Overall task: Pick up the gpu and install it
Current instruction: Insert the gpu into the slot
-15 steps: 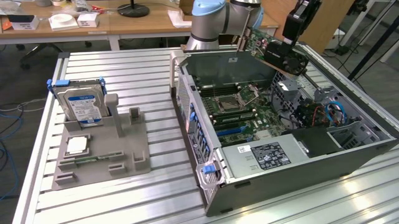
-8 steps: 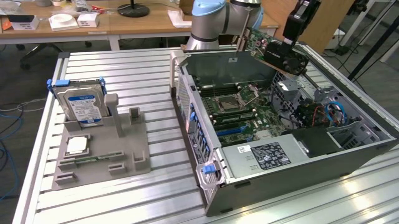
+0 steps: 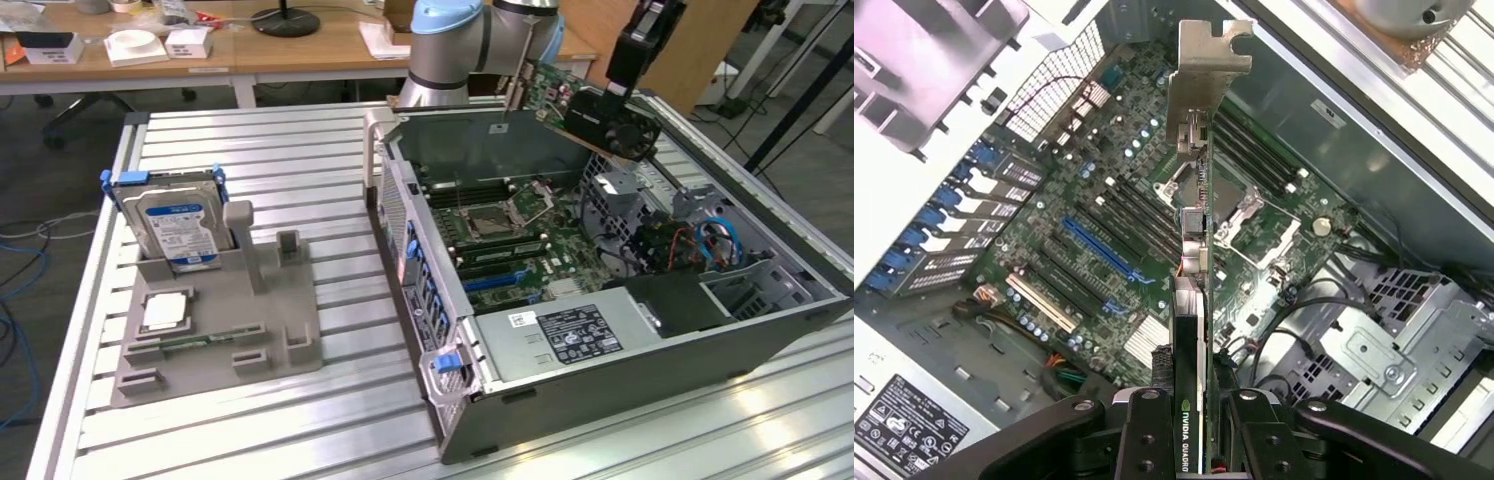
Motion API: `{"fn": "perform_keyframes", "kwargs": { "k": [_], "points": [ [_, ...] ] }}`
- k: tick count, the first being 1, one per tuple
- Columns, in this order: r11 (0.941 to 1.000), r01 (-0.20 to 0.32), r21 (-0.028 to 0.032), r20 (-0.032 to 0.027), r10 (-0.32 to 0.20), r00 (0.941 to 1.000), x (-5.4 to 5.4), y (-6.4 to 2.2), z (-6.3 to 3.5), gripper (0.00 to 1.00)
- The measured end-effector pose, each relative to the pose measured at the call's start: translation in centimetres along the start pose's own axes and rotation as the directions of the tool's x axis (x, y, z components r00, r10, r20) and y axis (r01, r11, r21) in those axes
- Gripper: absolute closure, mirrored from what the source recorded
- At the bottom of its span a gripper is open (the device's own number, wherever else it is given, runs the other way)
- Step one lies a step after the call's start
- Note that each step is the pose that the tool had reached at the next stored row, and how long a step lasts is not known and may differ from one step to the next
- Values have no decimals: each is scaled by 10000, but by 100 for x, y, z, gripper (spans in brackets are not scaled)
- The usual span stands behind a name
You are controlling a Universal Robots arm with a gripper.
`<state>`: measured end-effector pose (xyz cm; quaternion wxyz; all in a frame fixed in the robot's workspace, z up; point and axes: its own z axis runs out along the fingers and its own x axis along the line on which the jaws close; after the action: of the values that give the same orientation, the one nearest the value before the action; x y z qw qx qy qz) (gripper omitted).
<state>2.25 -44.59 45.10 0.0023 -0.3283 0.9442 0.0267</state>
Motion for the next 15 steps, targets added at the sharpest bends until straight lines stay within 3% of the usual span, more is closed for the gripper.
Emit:
{"fn": "perform_keyframes", "kwargs": {
  "k": [15],
  "points": [
    [9981,621,-14,-30,-621,9981,0,0,0,74]
  ]
}}
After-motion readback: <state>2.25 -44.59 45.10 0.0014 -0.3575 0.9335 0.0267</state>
